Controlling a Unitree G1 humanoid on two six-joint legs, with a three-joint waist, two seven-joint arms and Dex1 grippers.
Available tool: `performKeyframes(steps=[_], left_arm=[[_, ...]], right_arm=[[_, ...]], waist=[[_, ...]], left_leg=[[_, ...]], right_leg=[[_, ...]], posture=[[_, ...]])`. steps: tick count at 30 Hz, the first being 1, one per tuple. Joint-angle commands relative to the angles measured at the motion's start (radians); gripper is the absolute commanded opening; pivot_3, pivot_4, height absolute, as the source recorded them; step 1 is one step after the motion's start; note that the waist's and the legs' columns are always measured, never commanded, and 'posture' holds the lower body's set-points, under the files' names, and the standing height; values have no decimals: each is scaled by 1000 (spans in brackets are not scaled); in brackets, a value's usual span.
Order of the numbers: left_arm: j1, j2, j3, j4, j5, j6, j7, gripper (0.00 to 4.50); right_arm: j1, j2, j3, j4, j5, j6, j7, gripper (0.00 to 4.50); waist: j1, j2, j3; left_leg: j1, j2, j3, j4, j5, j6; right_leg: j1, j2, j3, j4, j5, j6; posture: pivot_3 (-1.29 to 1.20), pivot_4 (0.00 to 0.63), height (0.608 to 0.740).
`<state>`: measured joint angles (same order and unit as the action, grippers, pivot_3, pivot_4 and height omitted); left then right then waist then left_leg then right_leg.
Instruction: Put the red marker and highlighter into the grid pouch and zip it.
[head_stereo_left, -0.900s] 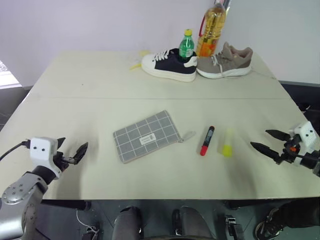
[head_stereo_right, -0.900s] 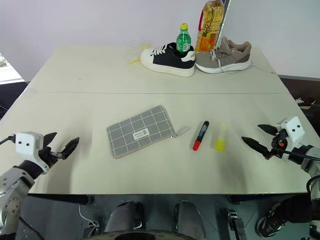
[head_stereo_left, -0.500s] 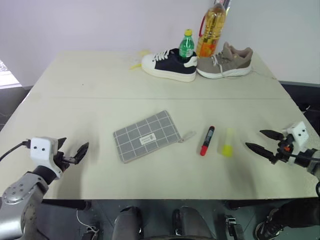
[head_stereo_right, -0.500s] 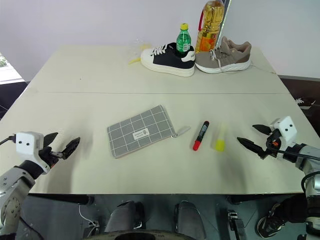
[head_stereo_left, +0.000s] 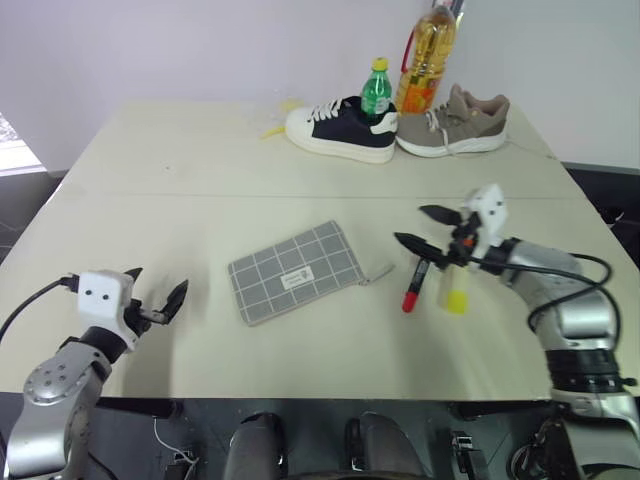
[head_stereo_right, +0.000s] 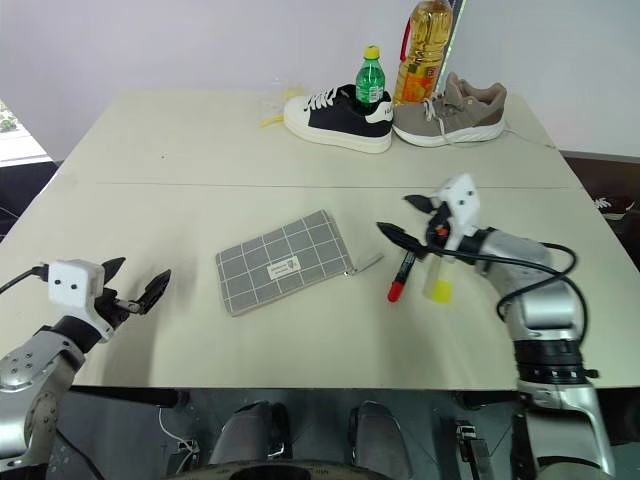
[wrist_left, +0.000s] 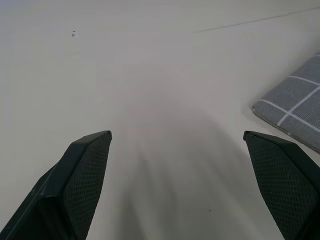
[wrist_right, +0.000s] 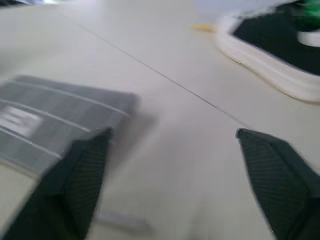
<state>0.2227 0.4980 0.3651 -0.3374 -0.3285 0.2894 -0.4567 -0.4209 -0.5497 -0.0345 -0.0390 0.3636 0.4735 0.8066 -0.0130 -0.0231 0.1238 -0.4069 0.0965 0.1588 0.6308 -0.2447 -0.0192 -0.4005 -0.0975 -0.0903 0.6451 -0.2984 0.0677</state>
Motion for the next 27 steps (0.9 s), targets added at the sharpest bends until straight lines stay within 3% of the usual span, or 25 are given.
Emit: performKeyframes(steps=[1,5,13,20,27], left_arm=[[4,13,-9,-26,41,-51,-4,4500],[35,23,-14,-32,78,-95,-23,4500],[130,106,-17,-55,113,-174,-139,4500],[116,204,-57,2,225,-323,-202,4500],[-7,258,-182,118,288,-437,-278,4500]], right_arm=[[-38,45,84,-40,-44,29,-44,2118],[-50,122,168,-32,-81,24,-76,49],[-112,186,192,119,-223,-58,-224,49],[-90,183,208,62,-185,-135,-118,49],[-71,221,314,73,-244,-29,-130,49]], waist=[[-2,-1,-1],[-4,-1,0],[-4,-1,0],[-7,0,0],[-7,-1,0]], left_leg=[[0,0,0,0,0,0],[0,0,0,0,0,0],[-1,0,1,0,0,0],[-1,1,1,0,0,0],[-1,1,1,-1,0,0]], right_leg=[[0,0,0,0,0,0],[-1,0,0,1,1,1],[-3,0,0,2,-1,-1],[-4,0,0,2,0,0],[-4,1,0,2,1,1]], posture=[[0,150,705],[0,150,705],[0,150,705],[0,150,705],[0,150,705]])
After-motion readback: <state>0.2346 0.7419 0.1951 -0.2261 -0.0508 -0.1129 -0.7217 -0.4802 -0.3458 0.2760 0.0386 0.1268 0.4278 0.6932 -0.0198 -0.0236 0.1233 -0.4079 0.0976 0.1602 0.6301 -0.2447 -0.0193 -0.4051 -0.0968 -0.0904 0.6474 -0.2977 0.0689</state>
